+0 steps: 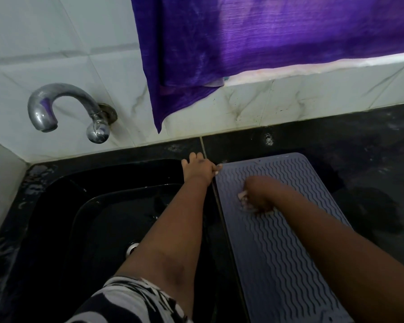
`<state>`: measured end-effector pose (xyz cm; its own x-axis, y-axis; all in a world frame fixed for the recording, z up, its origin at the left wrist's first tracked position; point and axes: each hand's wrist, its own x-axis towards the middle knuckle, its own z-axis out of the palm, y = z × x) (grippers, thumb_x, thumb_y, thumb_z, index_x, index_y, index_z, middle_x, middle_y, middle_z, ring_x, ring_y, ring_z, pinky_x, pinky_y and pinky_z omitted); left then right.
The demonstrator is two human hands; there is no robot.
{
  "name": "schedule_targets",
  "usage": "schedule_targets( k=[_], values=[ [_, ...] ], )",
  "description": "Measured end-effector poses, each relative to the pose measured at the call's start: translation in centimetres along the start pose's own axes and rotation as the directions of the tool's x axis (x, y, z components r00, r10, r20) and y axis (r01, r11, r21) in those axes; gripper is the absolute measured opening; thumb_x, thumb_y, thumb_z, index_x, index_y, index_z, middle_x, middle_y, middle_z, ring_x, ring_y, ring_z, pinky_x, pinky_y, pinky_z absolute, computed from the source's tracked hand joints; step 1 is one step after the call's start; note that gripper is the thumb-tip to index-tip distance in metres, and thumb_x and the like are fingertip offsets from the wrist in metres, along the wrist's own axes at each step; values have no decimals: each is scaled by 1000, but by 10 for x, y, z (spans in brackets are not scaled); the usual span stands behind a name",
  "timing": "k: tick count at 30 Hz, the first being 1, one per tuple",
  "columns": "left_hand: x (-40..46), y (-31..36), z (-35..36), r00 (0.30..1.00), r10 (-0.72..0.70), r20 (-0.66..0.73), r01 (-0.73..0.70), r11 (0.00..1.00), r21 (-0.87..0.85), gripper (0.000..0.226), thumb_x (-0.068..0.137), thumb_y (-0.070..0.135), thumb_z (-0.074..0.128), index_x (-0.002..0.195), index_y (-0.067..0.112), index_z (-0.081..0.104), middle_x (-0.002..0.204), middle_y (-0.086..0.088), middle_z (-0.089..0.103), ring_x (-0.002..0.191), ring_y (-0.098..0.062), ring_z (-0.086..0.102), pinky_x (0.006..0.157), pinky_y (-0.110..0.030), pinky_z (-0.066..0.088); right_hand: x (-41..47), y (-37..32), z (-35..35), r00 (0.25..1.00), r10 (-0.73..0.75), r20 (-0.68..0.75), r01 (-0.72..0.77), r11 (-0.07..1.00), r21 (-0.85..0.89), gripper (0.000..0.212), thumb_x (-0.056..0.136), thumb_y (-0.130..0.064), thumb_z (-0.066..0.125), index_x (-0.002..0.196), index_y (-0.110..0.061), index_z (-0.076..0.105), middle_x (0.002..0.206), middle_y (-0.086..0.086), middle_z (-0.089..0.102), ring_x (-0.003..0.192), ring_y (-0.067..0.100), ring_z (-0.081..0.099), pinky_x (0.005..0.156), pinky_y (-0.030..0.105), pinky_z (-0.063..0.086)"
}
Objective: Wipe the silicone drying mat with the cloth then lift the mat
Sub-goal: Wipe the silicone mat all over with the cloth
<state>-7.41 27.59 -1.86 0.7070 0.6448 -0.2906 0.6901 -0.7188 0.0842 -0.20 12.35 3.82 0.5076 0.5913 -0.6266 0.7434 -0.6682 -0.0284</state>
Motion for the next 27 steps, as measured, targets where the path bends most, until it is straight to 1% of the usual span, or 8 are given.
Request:
schedule_targets(
  k=[3,8,11,15,19,22,24,27],
  values=[
    [0,-3,1,1000,-8,1,8,999,-48,38,95,57,42,118,39,66,128,-7,45,123,-30,33,102,-49,28,21,-6,-32,973,-88,-212,134,967,214,33,82,-11,67,115,-14,61,97,6,63,87,21,62,68,31,51],
    [0,-5,3,998,-58,32,62,990,-125,24,94,40,53,114,43,66,129,-7,44,124,-31,32,101,-47,28,51,-46,7,912,-149,-383,170,985,21,42,91,-18,52,133,-15,48,131,13,54,121,32,50,103,46,41],
    [3,-8,2,999,-44,18,46,984,-170,25,93,54,51,111,48,67,126,-6,46,120,-30,35,101,-47,28,31,-37,41,913,-192,-359,172,981,-87,50,92,-27,49,140,-18,40,141,11,46,133,35,37,112,49,30],
    [2,-3,-5,999,-41,16,43,989,-138,31,91,58,50,112,45,69,126,-6,46,120,-31,35,102,-47,28,-30,-18,78,919,-265,-293,257,964,-69,33,91,-31,52,122,-23,60,127,5,55,119,28,46,102,40,41],
    [-1,-2,-4,999,-44,28,46,994,-98,33,93,58,46,115,45,67,129,-7,45,122,-31,34,104,-48,27,-56,-14,63,975,-209,-81,212,977,33,28,86,-23,62,113,-15,63,115,5,61,103,21,58,88,36,50],
    [-4,6,-7,999,-27,45,28,999,-26,45,93,60,44,126,36,63,137,-10,39,127,-32,31,105,-49,26,-25,-13,3,972,-120,-203,160,968,194,29,86,-15,63,115,-13,61,111,6,62,97,20,59,84,34,49],
    [-8,14,-7,998,-4,55,1,999,48,52,91,59,46,134,33,55,146,-11,30,133,-33,24,107,-50,23,2,-17,-21,952,-74,-297,124,981,152,32,86,-12,63,118,-12,63,115,11,64,104,26,61,92,36,50],
    [-16,11,5,999,13,37,-16,998,62,45,93,58,43,137,49,43,144,-13,31,132,-34,26,106,-51,25,17,-24,8,941,-111,-320,118,993,4,36,89,-19,58,124,-13,57,126,13,59,115,31,55,98,41,46]
  ],
)
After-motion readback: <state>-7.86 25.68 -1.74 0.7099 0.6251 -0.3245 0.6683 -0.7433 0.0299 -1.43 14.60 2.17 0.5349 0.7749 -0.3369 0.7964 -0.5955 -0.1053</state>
